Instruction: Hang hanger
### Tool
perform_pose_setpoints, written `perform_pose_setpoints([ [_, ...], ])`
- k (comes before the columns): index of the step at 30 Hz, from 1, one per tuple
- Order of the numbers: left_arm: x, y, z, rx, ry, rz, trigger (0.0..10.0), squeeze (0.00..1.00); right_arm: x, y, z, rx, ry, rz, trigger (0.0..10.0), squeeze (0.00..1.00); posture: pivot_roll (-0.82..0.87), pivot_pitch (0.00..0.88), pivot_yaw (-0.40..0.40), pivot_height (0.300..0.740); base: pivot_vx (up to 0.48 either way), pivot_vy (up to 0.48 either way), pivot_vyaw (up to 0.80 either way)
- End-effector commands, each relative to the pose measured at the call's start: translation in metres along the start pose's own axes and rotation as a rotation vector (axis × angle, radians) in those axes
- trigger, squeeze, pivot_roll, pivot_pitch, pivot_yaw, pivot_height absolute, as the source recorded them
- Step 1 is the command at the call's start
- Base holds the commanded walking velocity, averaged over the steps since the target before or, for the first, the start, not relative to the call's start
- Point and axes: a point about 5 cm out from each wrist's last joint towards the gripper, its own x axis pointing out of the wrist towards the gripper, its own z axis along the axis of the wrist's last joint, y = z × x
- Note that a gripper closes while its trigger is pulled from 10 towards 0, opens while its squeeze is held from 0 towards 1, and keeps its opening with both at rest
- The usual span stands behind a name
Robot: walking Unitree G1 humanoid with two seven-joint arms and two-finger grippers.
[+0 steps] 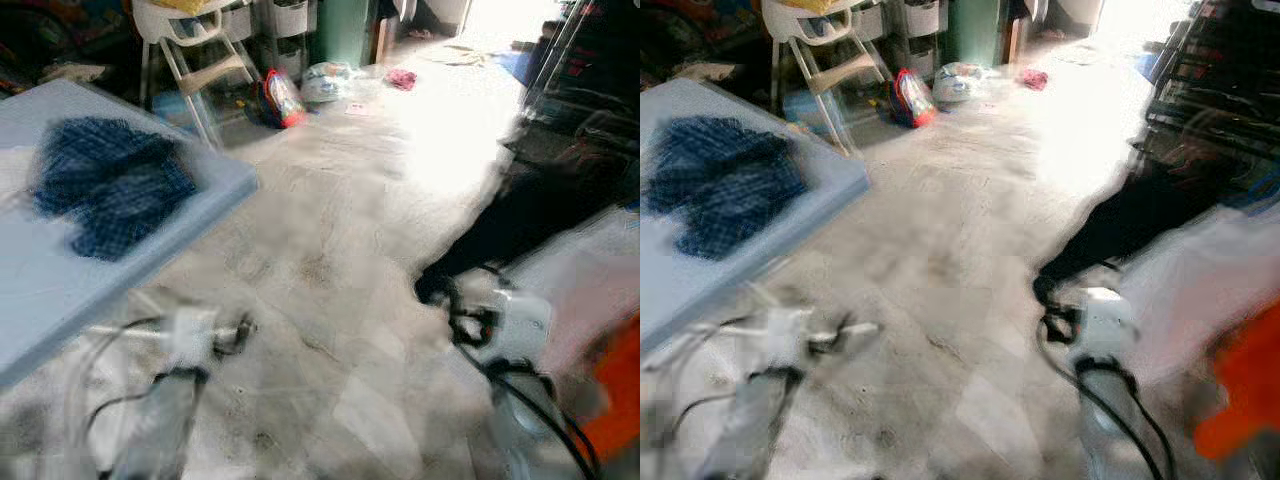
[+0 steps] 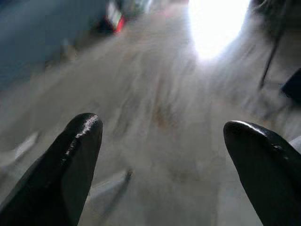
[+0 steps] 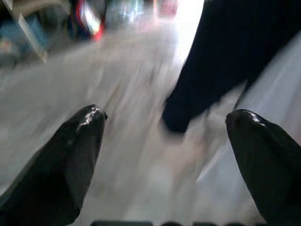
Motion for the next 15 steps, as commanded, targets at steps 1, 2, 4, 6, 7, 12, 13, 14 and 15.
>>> perform_pose_setpoints([
  [1,-0.005,-0.010,-0.012,-0.025,0.032,-0.037,10.0,0.00,-0.007,-0.007,-0.002,-0.002,-0.008,-0.036,10.0,0.00,-0.05,0.207,0.088,0.740,0.000,0.000,0.00],
  [2,-0.005,-0.010,-0.011,-0.024,0.033,-0.038,10.0,0.00,-0.007,-0.008,-0.001,-0.003,-0.009,-0.037,10.0,0.00,-0.05,0.207,0.088,0.740,0.000,0.000,0.00],
  [4,-0.003,-0.010,-0.010,-0.023,0.033,-0.040,10.0,0.00,-0.007,-0.008,0.000,0.016,-0.019,-0.037,10.0,0.00,-0.06,0.205,0.089,0.740,0.000,0.000,0.00],
  [6,-0.001,-0.010,-0.009,-0.023,0.031,-0.042,10.0,0.00,-0.007,-0.010,0.000,0.017,-0.017,-0.055,10.0,0.00,-0.06,0.205,0.091,0.740,0.000,0.000,0.00],
  [7,0.001,-0.010,-0.008,-0.027,0.031,-0.045,10.0,0.00,-0.008,-0.012,-0.001,0.004,-0.005,-0.073,10.0,0.00,-0.07,0.204,0.092,0.740,0.000,0.000,0.00],
  [12,0.001,-0.001,-0.004,-0.012,0.000,0.002,10.0,0.00,-0.009,-0.013,0.001,-0.096,-0.027,-0.085,10.0,0.00,-0.07,0.208,0.092,0.740,0.000,0.000,0.00],
  [13,0.000,0.000,-0.004,-0.007,-0.002,0.009,10.0,0.00,-0.009,-0.013,0.001,-0.101,-0.030,-0.088,10.0,0.00,-0.07,0.209,0.087,0.740,0.000,0.000,0.00],
  [14,-0.003,0.003,-0.005,0.000,-0.008,0.035,10.0,0.00,-0.009,-0.010,0.002,-0.066,-0.048,-0.054,10.0,0.00,-0.07,0.208,0.085,0.740,0.000,0.000,0.00],
  [15,-0.008,0.008,-0.007,0.020,-0.015,0.065,10.0,0.00,-0.009,-0.009,0.004,-0.066,-0.058,-0.037,10.0,0.00,-0.07,0.212,0.074,0.740,0.000,0.000,0.00],
])
